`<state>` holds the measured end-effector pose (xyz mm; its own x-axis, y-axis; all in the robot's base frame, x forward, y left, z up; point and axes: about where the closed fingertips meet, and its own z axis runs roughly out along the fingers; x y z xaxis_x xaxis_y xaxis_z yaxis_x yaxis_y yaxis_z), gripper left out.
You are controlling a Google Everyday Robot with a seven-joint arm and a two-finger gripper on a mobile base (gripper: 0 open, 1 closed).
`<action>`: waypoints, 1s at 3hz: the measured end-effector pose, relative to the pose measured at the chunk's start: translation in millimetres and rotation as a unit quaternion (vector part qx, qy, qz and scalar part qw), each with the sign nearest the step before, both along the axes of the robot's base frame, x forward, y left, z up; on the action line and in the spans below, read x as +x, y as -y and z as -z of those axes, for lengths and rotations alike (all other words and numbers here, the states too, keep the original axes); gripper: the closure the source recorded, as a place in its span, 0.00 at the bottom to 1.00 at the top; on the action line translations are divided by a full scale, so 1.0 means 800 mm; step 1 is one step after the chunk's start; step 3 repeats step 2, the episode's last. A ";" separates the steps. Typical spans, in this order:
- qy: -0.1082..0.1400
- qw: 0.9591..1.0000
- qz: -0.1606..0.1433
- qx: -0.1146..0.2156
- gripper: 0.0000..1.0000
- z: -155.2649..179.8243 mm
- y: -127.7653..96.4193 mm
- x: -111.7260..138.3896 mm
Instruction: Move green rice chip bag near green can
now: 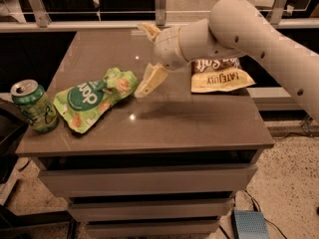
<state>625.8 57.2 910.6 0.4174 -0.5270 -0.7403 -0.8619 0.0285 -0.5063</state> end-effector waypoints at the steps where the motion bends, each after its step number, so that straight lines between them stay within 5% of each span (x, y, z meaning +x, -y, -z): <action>1: -0.004 0.998 0.064 0.015 0.00 0.003 0.069 0.035; 3: -0.005 0.998 0.064 0.015 0.00 0.003 0.069 0.035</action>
Offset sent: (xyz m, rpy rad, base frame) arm 0.0233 -0.0451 -0.0023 0.0260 0.0083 -0.1045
